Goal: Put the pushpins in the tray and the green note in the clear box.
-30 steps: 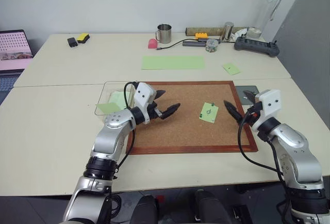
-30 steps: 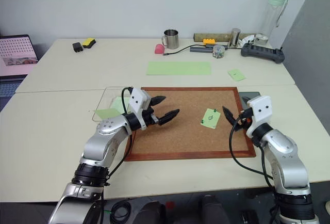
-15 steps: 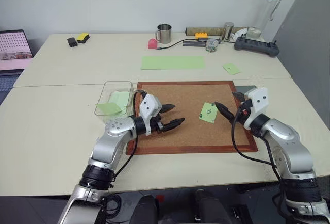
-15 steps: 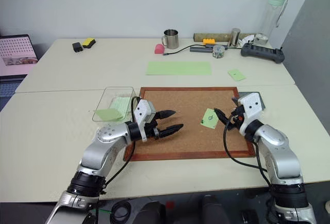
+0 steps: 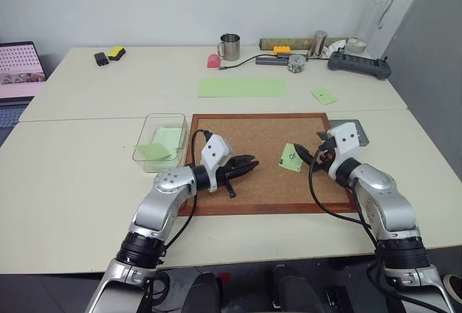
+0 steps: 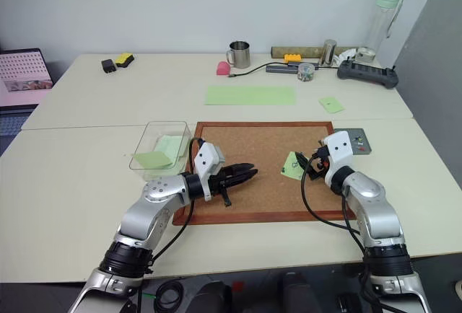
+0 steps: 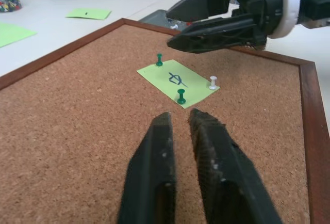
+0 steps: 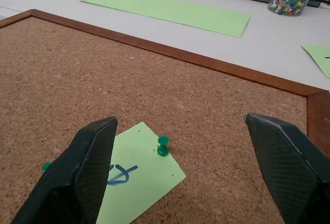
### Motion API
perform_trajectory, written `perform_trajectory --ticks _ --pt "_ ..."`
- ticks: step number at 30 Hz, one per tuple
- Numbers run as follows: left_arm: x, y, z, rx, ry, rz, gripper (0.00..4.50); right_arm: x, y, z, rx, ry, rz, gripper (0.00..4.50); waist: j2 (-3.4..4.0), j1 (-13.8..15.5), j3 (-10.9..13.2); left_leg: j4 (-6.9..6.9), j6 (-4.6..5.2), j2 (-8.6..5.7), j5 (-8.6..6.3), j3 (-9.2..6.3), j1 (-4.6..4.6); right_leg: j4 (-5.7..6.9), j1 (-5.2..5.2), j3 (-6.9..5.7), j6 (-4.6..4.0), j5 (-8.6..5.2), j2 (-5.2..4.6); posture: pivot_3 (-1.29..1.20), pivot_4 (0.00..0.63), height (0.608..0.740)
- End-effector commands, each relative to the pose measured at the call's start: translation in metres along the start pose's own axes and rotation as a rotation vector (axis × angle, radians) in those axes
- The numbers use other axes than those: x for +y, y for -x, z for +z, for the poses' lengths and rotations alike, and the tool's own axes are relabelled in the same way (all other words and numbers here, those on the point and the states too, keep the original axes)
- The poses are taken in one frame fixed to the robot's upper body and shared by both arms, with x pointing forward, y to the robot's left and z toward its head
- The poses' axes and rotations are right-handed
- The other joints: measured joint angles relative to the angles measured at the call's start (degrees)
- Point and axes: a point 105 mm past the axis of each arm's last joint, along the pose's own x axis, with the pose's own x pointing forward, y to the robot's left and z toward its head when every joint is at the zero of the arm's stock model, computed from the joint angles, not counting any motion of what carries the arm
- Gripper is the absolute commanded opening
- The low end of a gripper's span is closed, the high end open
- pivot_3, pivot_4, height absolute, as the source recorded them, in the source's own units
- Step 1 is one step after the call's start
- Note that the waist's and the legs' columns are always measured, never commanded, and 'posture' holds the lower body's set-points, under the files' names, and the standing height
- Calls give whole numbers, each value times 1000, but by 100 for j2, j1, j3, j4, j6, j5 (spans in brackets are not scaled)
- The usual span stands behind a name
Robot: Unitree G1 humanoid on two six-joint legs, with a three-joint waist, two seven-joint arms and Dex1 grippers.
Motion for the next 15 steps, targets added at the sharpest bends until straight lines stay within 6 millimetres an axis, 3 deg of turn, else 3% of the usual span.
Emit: perform_trajectory --ticks 1,12,15 --pt "-4 -4 3 -9 -19 -20 57 0 -3 10 -40 23 -7 4140 0 0 0 0 0 0 0 0 0 0 0 1 0 0 0 0 150 740" --pt "-8 -9 -44 150 31 -21 57 1 -14 2 -17 -6 -5 4140 3 -3 -2 0 0 0 0 1 2 0 1 1 0 0 0 0 150 740" --pt "-8 -9 -48 145 53 -8 57 3 -17 1 -15 -15 5 4140 14 -4 -9 1 0 -1 0 2 10 2 8 2 0 0 0 0 150 740"
